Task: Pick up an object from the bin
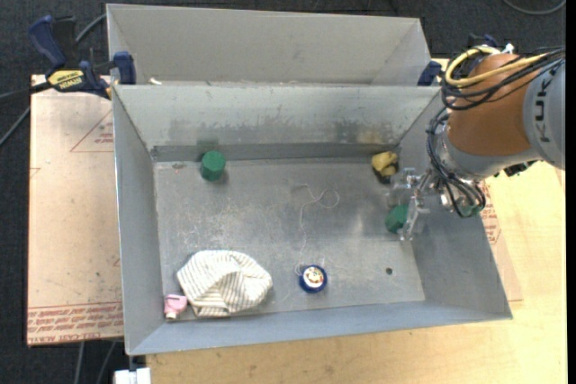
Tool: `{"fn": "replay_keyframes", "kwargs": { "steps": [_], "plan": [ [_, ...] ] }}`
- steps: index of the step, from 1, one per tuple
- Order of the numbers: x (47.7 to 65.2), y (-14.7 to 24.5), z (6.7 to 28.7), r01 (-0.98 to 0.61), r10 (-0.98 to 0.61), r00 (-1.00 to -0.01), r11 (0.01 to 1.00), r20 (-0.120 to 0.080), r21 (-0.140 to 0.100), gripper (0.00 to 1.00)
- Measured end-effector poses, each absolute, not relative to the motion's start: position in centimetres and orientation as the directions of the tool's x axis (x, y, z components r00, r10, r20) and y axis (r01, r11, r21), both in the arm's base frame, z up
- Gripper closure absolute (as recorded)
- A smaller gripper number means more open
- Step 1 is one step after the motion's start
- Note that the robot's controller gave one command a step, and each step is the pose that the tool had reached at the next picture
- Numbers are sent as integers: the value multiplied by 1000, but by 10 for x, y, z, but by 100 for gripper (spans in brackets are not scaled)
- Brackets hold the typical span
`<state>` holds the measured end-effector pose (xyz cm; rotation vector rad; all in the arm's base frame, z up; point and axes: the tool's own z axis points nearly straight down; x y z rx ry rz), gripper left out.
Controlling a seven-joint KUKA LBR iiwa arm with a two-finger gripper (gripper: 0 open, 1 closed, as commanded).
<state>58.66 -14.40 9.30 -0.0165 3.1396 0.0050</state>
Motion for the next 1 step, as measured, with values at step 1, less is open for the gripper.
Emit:
{"fn": "replay_keyframes", "kwargs": {
  "steps": [1],
  "plan": [
    [589,-144,260,-19,-18,-1000,1000,-6,3,100]
  ]
}}
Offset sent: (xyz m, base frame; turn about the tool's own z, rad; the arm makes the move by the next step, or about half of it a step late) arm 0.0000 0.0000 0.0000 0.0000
